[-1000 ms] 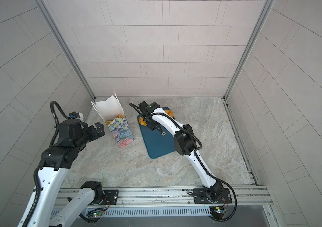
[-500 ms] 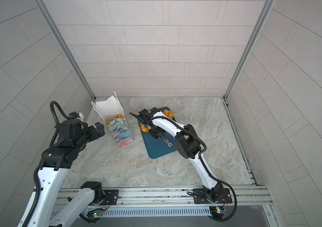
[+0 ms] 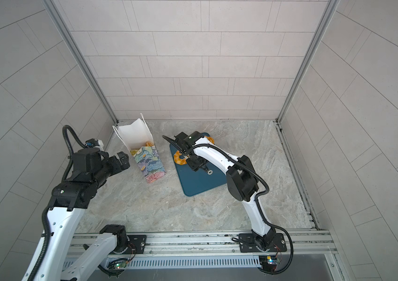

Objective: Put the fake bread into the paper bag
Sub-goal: 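Close the right tongs around the ring donut on the tray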

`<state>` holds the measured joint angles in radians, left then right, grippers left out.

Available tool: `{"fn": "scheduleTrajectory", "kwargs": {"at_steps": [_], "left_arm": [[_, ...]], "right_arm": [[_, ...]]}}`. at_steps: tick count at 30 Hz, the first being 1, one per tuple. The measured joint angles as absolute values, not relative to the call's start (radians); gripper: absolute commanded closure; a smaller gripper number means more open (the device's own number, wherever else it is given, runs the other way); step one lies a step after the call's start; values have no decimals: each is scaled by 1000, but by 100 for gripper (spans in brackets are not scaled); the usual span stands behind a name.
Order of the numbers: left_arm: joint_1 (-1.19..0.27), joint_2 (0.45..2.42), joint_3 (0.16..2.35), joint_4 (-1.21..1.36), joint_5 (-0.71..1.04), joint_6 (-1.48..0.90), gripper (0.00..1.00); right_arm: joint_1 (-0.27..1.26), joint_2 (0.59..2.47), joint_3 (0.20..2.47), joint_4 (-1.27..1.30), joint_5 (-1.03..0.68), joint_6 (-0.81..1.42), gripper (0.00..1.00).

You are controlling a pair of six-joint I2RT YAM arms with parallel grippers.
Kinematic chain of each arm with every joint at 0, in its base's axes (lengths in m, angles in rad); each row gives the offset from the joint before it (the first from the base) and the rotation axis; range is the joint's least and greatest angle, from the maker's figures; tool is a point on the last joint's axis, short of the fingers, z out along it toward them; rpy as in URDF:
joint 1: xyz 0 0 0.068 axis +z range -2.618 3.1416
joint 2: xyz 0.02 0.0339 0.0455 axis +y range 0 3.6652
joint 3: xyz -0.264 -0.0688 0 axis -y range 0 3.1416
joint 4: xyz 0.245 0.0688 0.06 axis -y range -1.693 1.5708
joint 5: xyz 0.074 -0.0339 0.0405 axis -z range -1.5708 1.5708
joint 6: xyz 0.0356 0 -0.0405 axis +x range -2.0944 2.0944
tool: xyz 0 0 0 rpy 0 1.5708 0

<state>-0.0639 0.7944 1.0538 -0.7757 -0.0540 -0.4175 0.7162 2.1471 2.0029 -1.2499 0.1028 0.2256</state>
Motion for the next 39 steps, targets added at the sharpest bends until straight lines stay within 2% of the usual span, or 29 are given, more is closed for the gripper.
{"fn": "scheduleTrajectory", "kwargs": {"at_steps": [15,30,34,39], "left_arm": [[-64,794,1045,-776,-61,-408,0],[-64,794,1039,-776,-73,-403,0],[-64,775,1038,-776,-75,-402,0],[-64,755,1038,-776,-78,-403,0]], "right_arm": [[704,2318,2230,-1254,82,244,51],[704,2392,2300,-1301,81,231,52],[701,2414,2314,-1312,72,225,56],[693,2423,2314,-1320,60,212,69]]}}
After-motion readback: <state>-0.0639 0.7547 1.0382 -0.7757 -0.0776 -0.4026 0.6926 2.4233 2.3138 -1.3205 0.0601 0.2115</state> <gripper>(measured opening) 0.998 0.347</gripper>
